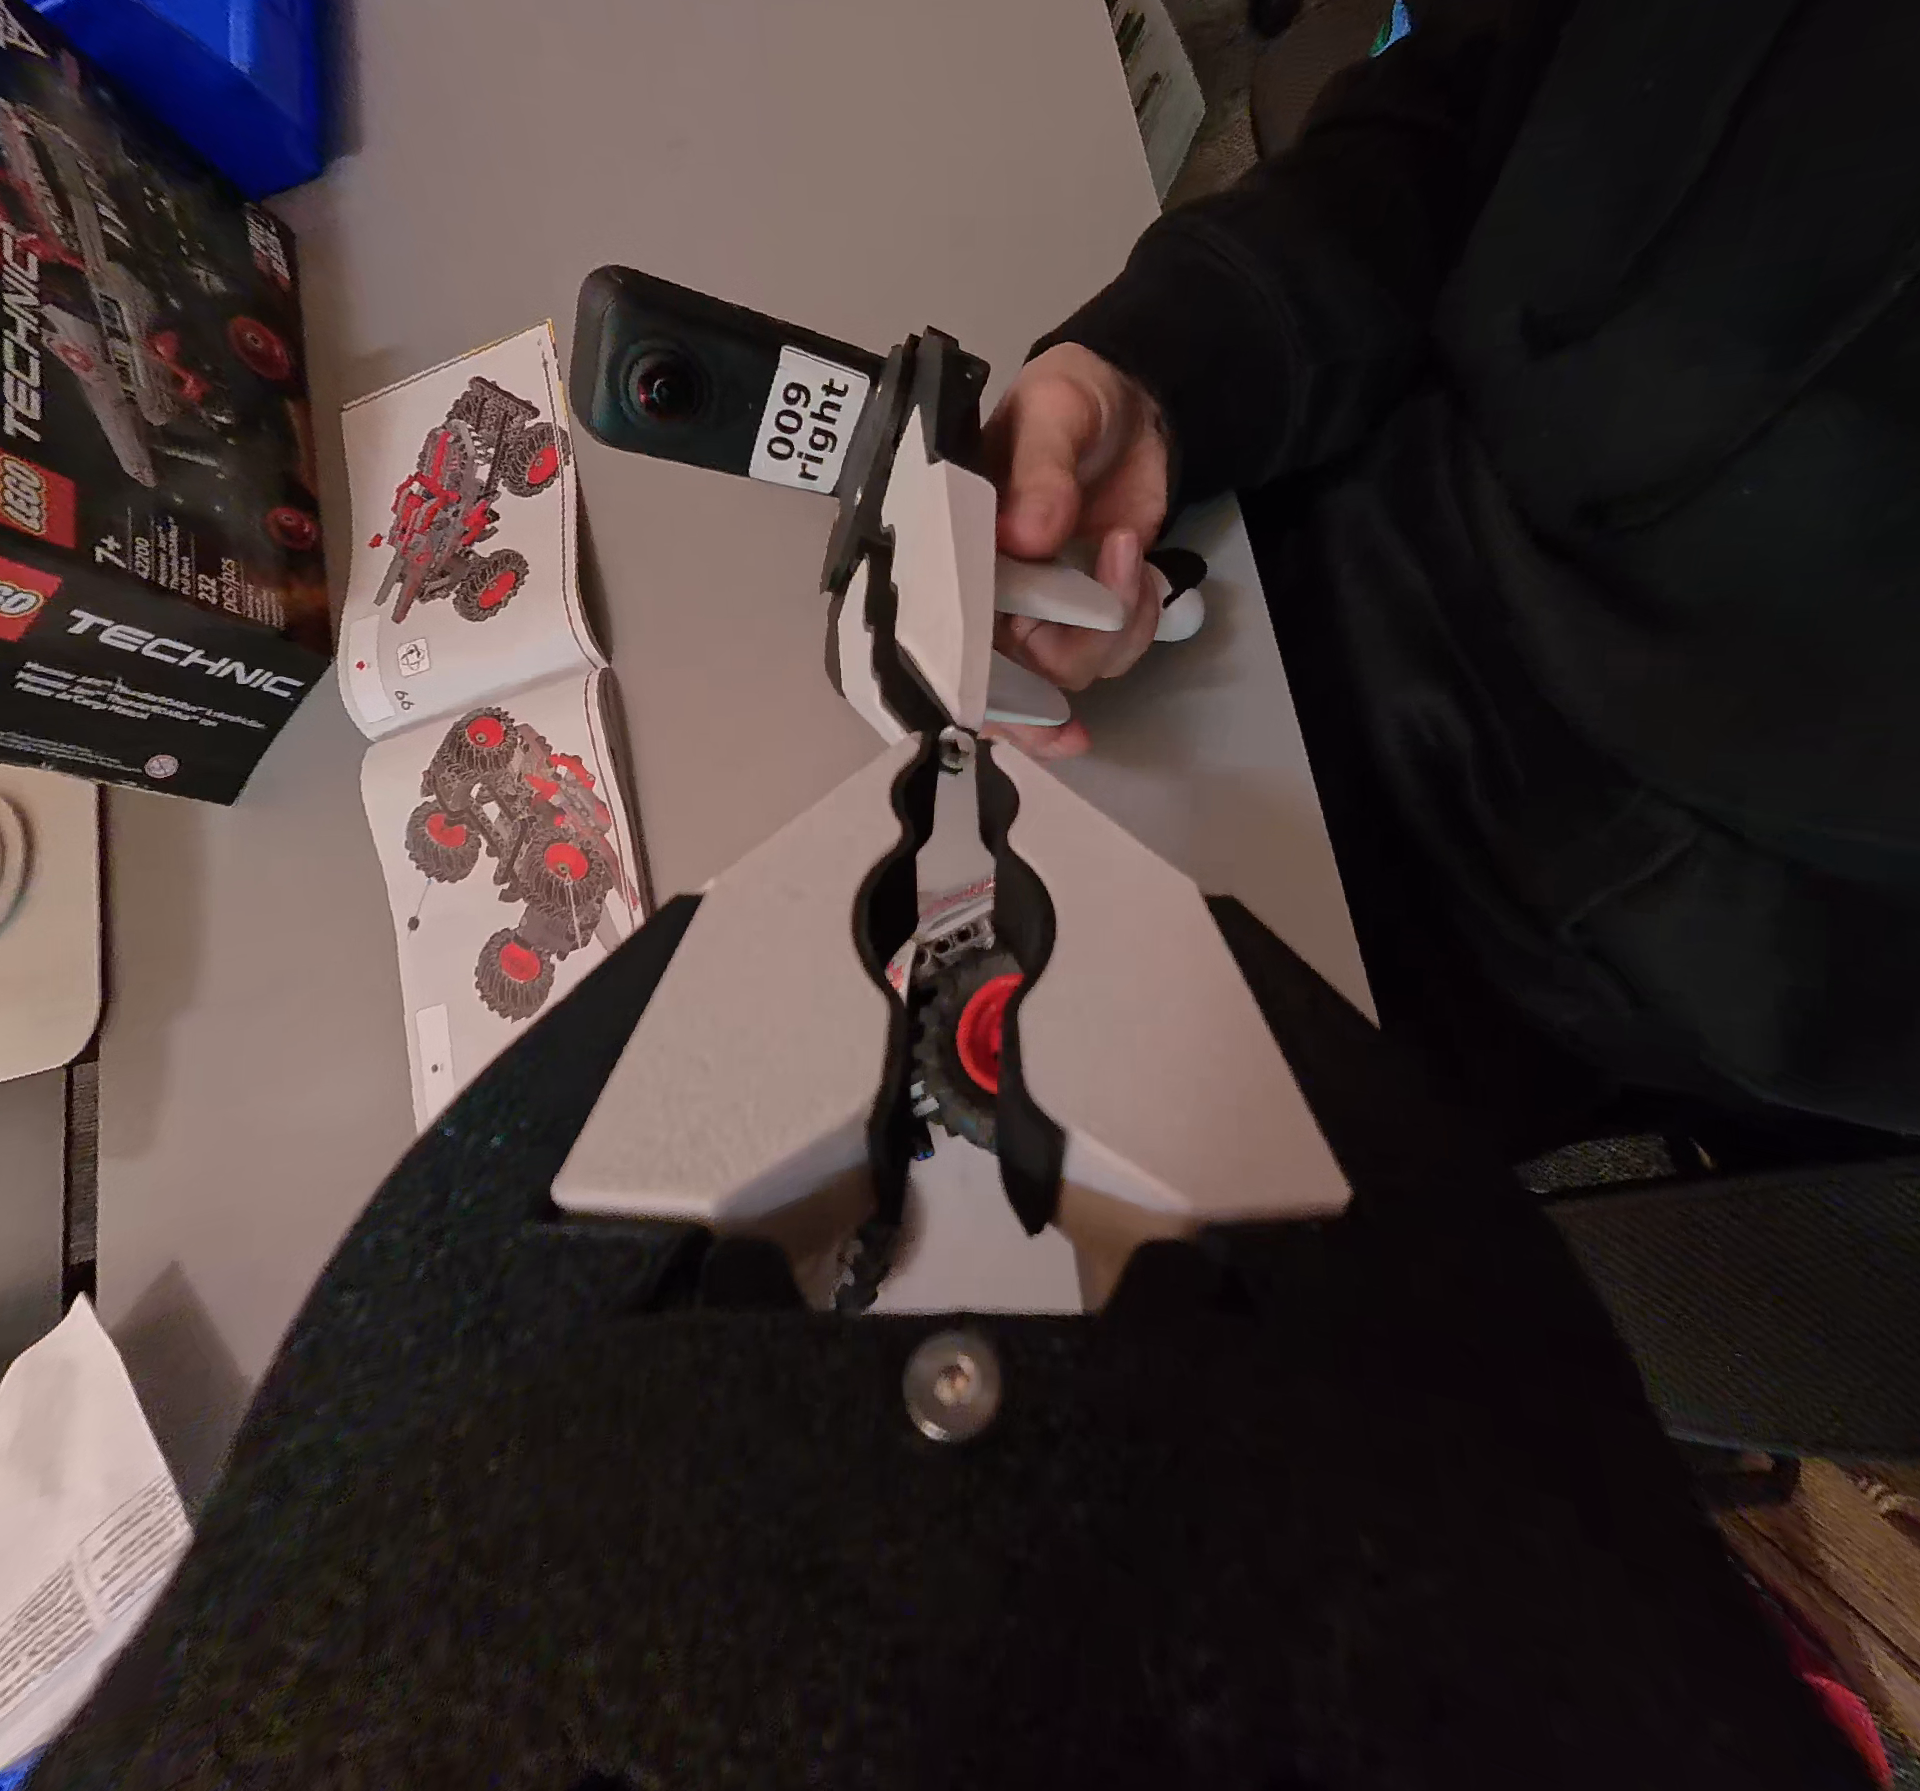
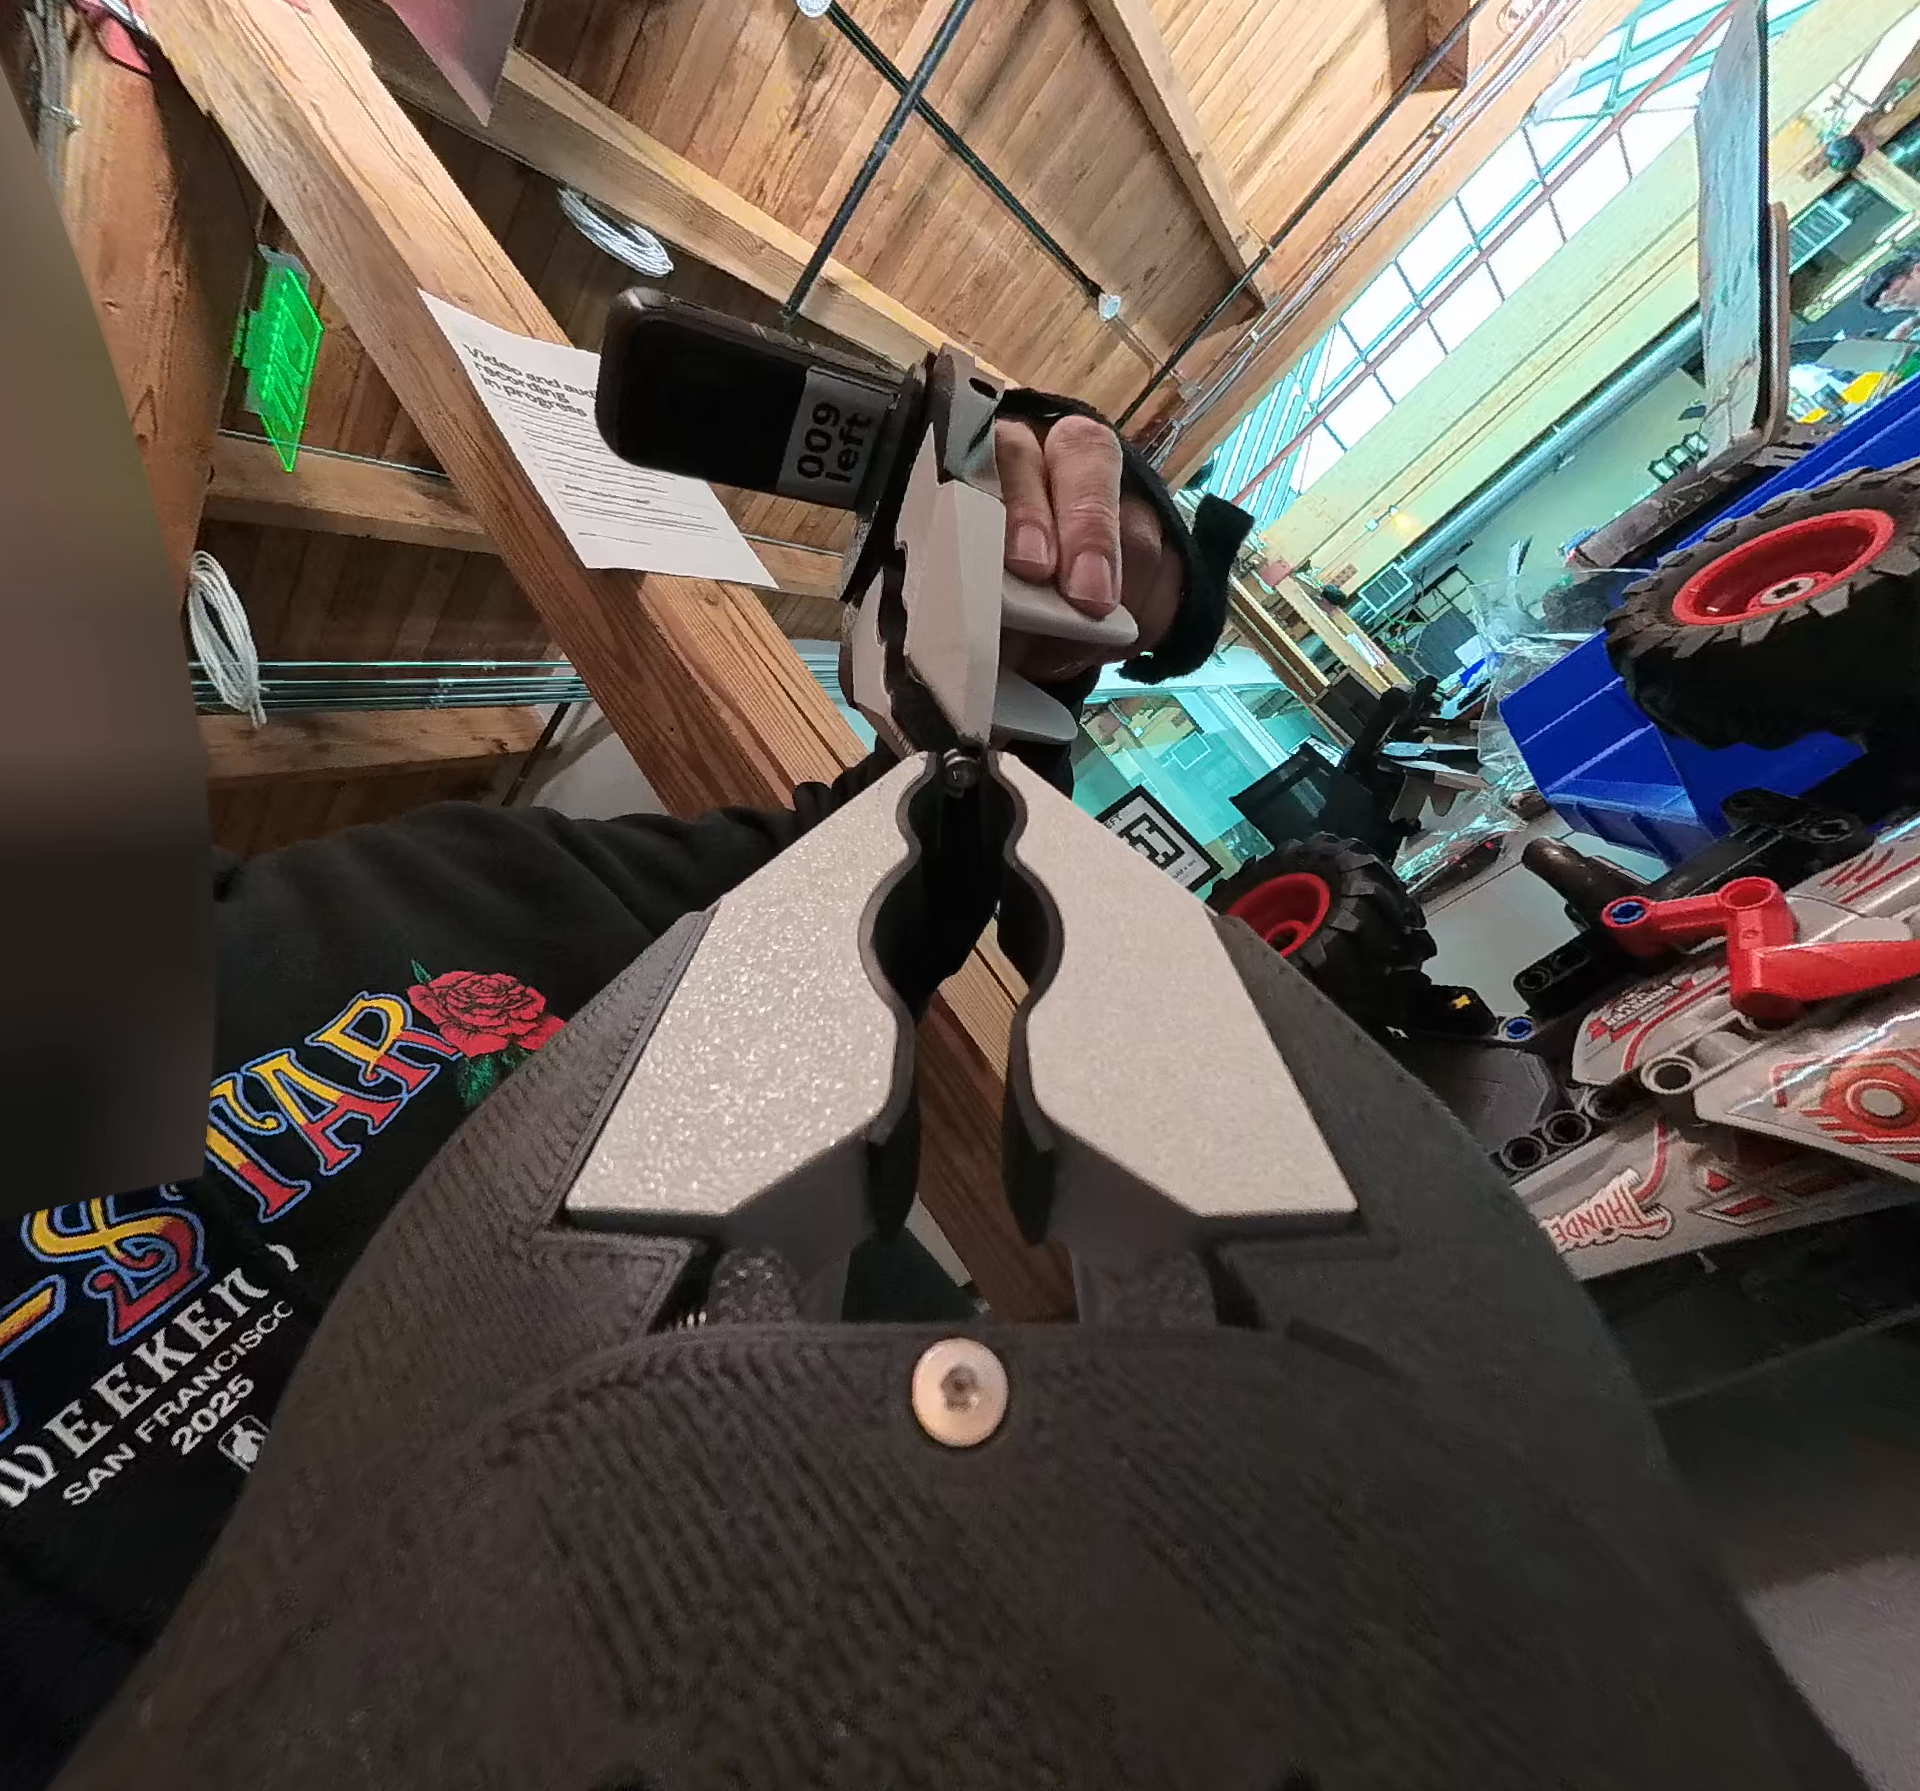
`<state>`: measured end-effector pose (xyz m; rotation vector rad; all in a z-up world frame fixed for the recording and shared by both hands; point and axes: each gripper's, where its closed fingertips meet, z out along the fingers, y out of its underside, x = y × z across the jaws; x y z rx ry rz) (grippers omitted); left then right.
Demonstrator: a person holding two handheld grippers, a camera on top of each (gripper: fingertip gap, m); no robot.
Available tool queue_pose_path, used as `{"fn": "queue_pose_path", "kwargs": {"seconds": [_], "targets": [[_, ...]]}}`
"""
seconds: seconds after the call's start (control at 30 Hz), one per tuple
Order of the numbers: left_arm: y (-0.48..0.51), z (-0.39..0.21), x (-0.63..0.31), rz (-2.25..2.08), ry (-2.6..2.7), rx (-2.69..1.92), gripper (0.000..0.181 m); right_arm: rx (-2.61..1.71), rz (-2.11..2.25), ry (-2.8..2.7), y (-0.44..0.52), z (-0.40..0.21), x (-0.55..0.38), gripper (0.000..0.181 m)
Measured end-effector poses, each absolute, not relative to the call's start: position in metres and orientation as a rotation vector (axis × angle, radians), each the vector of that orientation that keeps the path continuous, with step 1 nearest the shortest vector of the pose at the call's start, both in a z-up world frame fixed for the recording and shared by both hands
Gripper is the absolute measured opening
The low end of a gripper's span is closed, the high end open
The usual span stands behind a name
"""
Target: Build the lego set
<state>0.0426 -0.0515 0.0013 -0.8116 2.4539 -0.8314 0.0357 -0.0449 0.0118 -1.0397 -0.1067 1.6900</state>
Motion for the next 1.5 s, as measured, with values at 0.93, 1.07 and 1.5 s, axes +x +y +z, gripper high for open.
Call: {"fn": "queue_pose_path", "kwargs": {"seconds": [0.93, 1.07, 1.5], "targets": [[-0.0522, 0.0009, 0.0394, -0.804, 2.482, -0.799, 0.004, -1.05, 1.714, -0.129, -0.0494, 0.0117, 0.0302, 0.005], [-0.0529, 0.0008, 0.038, -0.803, 2.498, -0.8, 0.004, -1.053, 1.714, -0.137, -0.0488, 0.011, 0.0299, 0.005], [-0.0525, -0.0003, 0.0372, -0.785, 2.512, -0.81, 0.004, -1.065, 1.712, -0.133, -0.0495, 0.0089, 0.0302, 0.005]]}}
